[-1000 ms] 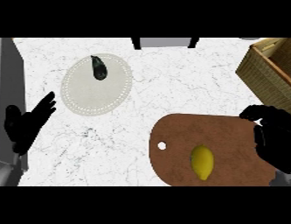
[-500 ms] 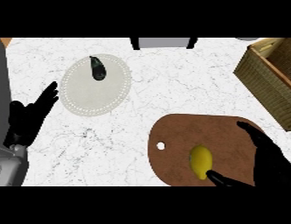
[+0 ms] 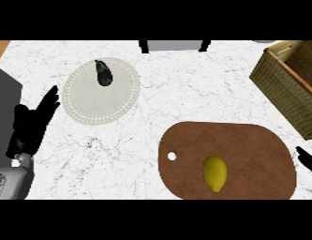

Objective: Pick the lemon from the cutting board and place it in the basket

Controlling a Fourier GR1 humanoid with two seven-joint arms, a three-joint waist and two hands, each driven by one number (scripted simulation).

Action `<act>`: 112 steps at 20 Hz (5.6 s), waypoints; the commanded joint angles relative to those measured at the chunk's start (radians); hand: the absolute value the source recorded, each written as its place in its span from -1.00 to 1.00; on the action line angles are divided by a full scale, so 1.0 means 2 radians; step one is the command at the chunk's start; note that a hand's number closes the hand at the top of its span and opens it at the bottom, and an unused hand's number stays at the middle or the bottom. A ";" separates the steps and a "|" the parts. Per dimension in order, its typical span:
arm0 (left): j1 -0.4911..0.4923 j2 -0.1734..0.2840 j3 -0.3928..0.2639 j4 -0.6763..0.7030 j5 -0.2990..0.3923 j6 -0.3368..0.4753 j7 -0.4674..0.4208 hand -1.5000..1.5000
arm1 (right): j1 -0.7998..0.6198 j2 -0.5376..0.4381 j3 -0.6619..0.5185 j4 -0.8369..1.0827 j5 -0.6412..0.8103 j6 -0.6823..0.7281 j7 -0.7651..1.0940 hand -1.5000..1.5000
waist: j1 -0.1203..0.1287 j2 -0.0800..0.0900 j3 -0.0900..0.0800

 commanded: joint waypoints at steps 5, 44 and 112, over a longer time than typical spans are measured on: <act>-0.003 -0.015 -0.005 -0.008 -0.010 0.013 -0.001 0.00 | 0.112 -0.114 -0.037 -0.170 -0.038 0.138 0.119 -1.00 | 0.008 0.000 0.003; 0.001 -0.046 0.014 -0.053 -0.055 -0.017 0.037 0.00 | -0.088 0.160 0.056 0.050 0.195 0.108 0.145 -1.00 | 0.021 0.002 0.004; -0.007 -0.074 0.048 0.005 -0.074 -0.031 -0.001 0.00 | -0.400 0.255 -0.058 -0.094 0.140 0.401 0.373 1.00 | 0.006 -0.002 0.002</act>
